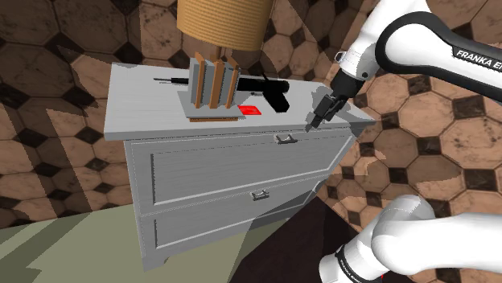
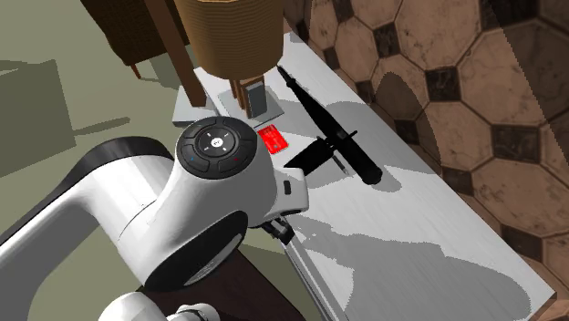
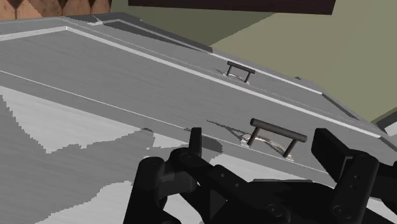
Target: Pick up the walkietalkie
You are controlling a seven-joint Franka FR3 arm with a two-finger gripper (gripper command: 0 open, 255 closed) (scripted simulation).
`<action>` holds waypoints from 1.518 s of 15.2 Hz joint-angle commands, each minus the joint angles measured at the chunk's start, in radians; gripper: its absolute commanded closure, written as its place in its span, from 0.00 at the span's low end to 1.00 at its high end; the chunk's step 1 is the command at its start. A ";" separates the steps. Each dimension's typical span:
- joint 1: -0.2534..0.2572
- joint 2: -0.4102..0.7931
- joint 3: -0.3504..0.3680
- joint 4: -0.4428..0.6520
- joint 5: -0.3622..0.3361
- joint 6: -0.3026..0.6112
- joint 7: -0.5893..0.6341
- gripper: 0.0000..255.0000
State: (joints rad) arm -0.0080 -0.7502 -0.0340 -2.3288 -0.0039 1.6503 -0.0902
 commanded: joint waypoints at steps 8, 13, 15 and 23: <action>0.006 0.270 0.015 0.231 0.003 0.060 0.024 0.00; 0.009 0.459 0.023 0.432 0.000 0.063 0.040 0.00; 0.010 0.536 0.025 0.523 -0.002 0.056 0.046 0.00; 0.011 0.639 0.029 0.586 -0.006 0.104 0.056 0.00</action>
State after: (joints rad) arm 0.0033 -0.1102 -0.0049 -1.7298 -0.0094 1.7410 -0.0340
